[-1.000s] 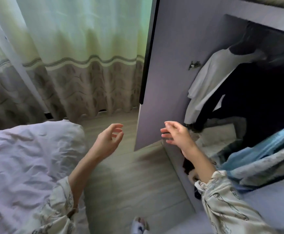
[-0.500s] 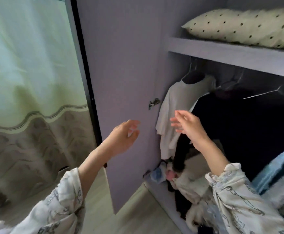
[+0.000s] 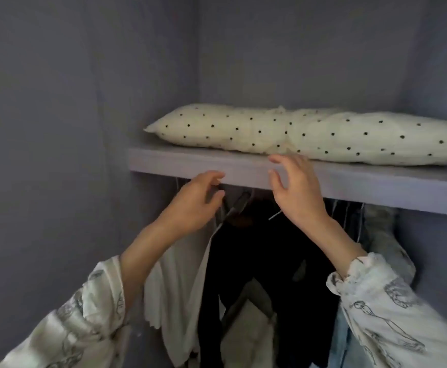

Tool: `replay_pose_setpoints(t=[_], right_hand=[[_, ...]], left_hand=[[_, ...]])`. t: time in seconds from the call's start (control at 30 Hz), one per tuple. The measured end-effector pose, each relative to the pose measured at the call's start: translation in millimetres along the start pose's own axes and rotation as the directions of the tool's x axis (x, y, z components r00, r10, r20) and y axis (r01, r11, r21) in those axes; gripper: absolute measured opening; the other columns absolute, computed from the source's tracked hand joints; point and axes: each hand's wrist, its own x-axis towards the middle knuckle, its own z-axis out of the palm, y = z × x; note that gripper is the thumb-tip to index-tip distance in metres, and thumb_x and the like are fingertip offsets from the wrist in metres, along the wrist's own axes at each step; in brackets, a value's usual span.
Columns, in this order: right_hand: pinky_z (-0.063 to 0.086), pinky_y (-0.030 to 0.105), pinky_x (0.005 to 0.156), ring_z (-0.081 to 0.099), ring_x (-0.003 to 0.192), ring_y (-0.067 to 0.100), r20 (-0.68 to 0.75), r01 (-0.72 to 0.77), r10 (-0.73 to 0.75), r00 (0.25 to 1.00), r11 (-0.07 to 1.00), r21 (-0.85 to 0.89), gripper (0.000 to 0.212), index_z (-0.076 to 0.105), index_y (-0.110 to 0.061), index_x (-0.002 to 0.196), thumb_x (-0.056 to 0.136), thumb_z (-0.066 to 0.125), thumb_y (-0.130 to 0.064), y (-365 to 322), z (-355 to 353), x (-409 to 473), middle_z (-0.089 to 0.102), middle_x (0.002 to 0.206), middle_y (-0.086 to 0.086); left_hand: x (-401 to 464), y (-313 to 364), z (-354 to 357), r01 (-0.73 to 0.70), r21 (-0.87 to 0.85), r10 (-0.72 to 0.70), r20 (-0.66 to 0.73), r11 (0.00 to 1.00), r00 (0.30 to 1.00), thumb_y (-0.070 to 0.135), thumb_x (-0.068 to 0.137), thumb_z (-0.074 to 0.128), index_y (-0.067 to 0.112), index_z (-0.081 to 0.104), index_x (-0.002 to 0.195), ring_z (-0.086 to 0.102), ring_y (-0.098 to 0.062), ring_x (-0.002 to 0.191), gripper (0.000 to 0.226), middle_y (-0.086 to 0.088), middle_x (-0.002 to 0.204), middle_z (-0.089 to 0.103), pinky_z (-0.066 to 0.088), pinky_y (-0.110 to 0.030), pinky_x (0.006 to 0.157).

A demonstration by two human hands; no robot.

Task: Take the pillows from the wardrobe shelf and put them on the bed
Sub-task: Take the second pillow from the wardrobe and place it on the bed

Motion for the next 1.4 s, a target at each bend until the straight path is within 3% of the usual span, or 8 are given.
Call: replay_pose_setpoints(t=[0.1,0.2,0.3,0.47,0.6,0.77,0.93,1.4], right_hand=[[0.039,0.042,0.09,0.052,0.109,0.034,-0.044,0.104,-0.118,0.992,0.964,-0.245,0.027,0.063,-0.004,0.11,0.084,0.06,-0.009,9,-3,47,0.063,0.11,0.016],[0.037,0.045,0.095,0.049,0.118,0.034,0.102,0.189,-0.162,0.981,0.903,-0.385,0.034,0.063,-0.006,0.115,0.082,0.063,-0.012,20,-2,83,0.06,0.118,0.017],[0.026,0.046,0.108,0.036,0.132,0.029,0.198,0.196,-0.106,0.974,0.832,-0.518,0.048,0.051,-0.014,0.13,0.085,0.062,-0.026,33,7,108,0.049,0.135,0.012],[0.007,0.052,0.114,0.013,0.142,0.021,0.322,0.131,0.122,0.939,0.74,-0.66,0.077,0.015,-0.03,0.146,0.084,0.058,-0.044,69,21,133,0.019,0.155,0.0],[0.008,0.058,0.11,0.016,0.141,0.021,0.308,0.104,0.177,0.935,0.693,-0.713,0.09,0.009,-0.03,0.146,0.078,0.066,-0.044,96,26,144,0.019,0.154,-0.002],[0.022,0.054,0.101,0.044,0.12,0.024,0.242,0.053,0.19,0.951,0.673,-0.737,0.061,0.036,-0.03,0.133,0.078,0.063,-0.036,100,36,155,0.05,0.132,-0.005],[0.02,0.05,0.102,0.047,0.116,0.024,0.215,0.051,0.157,0.964,0.684,-0.728,0.051,0.043,-0.029,0.128,0.08,0.06,-0.033,95,36,138,0.055,0.125,-0.004],[0.017,0.047,0.103,0.048,0.116,0.022,0.217,0.149,-0.026,0.976,0.805,-0.574,0.051,0.051,-0.027,0.123,0.076,0.067,-0.038,37,-49,59,0.058,0.123,-0.006]], left_hand=[[67,3,-3,-0.182,0.1,0.182,0.018,0.978,0.983,0.019,0.092,0.051,0.012,0.046,0.133,0.043,-0.022,0.126,0.042,-0.009,0.135,0.05,0.029,-0.024,0.101],[118,4,-2,-0.265,0.126,0.26,0.051,0.956,0.964,0.018,0.091,0.053,0.013,0.046,0.133,0.041,-0.025,0.128,0.043,-0.009,0.138,0.048,0.028,-0.026,0.103],[161,-5,4,-0.28,0.28,0.257,0.115,0.918,0.96,0.027,0.09,0.053,0.021,0.038,0.139,0.029,-0.024,0.137,0.052,-0.006,0.148,0.035,0.026,-0.042,0.111],[218,-27,10,-0.274,0.511,0.138,0.289,0.815,0.947,0.075,0.074,0.045,0.042,0.005,0.145,-0.007,-0.021,0.146,0.088,0.008,0.159,0.001,-0.017,-0.064,0.104],[249,-38,14,-0.275,0.608,0.142,0.258,0.745,0.956,0.073,0.063,0.061,0.042,0.007,0.144,0.02,-0.022,0.141,0.103,0.005,0.155,0.021,0.006,-0.066,0.107],[255,-39,23,-0.305,0.624,0.268,0.157,0.719,0.951,0.062,0.068,0.062,0.038,0.035,0.135,0.049,-0.022,0.117,0.076,0.004,0.128,0.054,0.025,-0.047,0.1],[235,-37,24,-0.321,0.627,0.325,0.112,0.71,0.939,0.055,0.073,0.058,0.037,0.044,0.129,0.053,-0.023,0.11,0.06,0.002,0.118,0.061,0.029,-0.042,0.099],[104,38,-13,-0.268,0.671,0.357,0.006,0.691,0.934,0.053,0.072,0.06,0.032,0.046,0.129,0.051,-0.026,0.105,0.063,-0.004,0.109,0.063,0.032,-0.043,0.092]])
